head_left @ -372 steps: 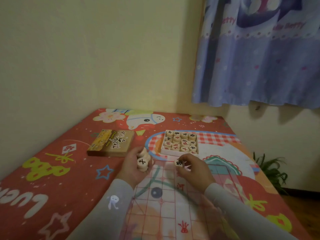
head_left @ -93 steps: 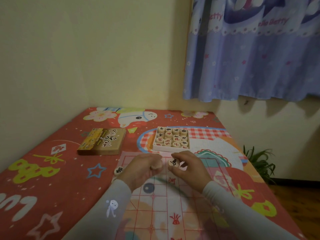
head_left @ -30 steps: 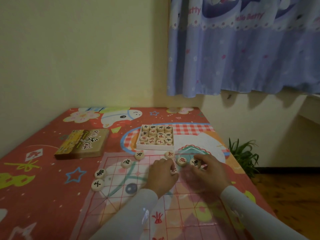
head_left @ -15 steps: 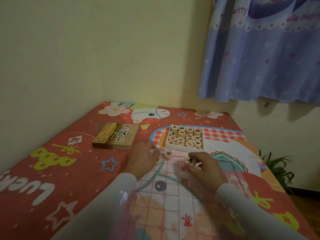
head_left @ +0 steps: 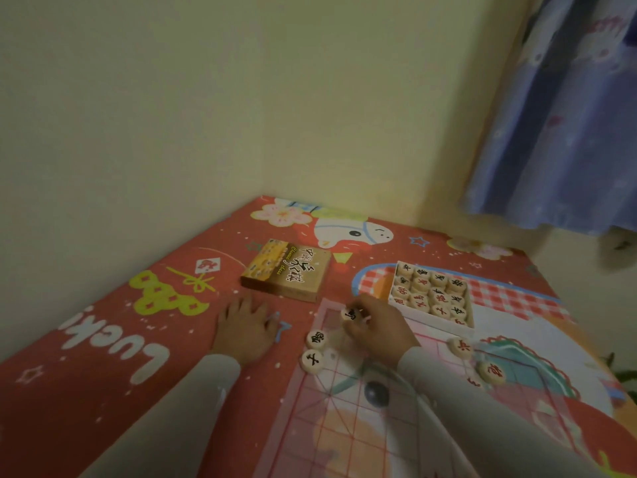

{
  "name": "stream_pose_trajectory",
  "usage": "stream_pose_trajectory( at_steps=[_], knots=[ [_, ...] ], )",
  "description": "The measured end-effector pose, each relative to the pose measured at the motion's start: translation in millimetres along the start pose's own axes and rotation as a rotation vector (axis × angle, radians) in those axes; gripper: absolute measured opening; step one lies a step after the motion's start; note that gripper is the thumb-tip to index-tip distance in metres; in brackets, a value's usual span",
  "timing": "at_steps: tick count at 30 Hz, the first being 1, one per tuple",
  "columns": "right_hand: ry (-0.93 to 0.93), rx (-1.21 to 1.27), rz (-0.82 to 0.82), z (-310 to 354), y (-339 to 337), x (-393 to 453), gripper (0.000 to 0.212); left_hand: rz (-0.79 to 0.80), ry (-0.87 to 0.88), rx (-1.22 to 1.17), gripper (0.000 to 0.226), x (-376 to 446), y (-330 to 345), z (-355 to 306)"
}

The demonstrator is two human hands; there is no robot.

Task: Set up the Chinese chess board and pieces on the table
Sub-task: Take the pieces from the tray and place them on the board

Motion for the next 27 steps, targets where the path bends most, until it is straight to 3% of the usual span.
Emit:
stream_pose_trajectory(
  at_steps=[2,8,14,27],
  knots=[
    [0.019,-0.018,0.038,6,5,14,0.015,-0.039,0.011,0.005,0.089,-2,-1,0],
    [0.043,-0.049,0.095,13,25,41,0.006,-0.118,0.025,-0.009,0.073,-2,2,1],
    [0.056,-0.019,0.175,10,36,44,0.018,-0.116,0.021,-0.002,0.073,-1,3,3],
    [-0.018,-0.107,0.064,-9,-6,21,0.024,-0.008,0.015,0.047,0.077,-2,-2,1]
  ],
)
Point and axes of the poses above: each hand's wrist, its own x-axis towards the middle knuckle, its own y-axis out of the palm, z = x × y, the point moved 4 cm from there along x, towards the middle knuckle, and after that the axes turned 11 degrees about z, right-handed, at the moved point
